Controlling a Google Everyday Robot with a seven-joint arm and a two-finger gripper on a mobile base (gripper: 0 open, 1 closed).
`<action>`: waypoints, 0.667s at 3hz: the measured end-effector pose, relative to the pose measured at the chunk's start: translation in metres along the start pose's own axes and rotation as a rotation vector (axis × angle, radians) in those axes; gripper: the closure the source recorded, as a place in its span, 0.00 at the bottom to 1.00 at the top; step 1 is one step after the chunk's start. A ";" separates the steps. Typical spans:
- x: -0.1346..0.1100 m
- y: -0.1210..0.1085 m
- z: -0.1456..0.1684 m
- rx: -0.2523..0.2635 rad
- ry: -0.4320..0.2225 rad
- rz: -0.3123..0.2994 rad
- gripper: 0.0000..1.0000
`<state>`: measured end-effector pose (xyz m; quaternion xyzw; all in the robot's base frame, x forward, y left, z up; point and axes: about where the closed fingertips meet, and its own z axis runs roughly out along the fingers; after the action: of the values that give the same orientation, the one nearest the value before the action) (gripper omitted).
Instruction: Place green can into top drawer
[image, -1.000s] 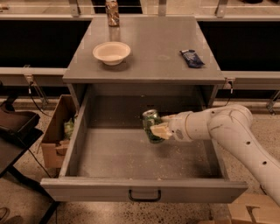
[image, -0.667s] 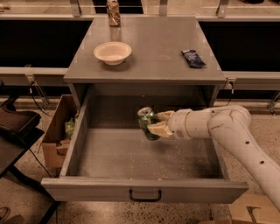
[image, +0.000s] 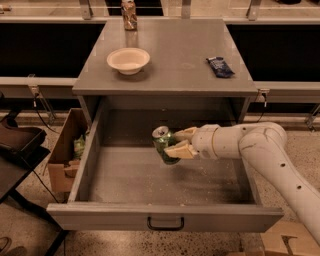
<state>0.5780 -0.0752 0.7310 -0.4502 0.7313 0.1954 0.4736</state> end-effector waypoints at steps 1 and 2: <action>0.000 0.000 0.000 0.000 0.000 0.000 0.50; 0.000 0.000 0.000 0.000 0.000 0.000 0.27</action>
Offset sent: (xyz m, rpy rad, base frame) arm 0.0000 0.0000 0.0000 0.0000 0.0000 0.0000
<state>0.5781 -0.0752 0.7309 -0.4502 0.7313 0.1954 0.4736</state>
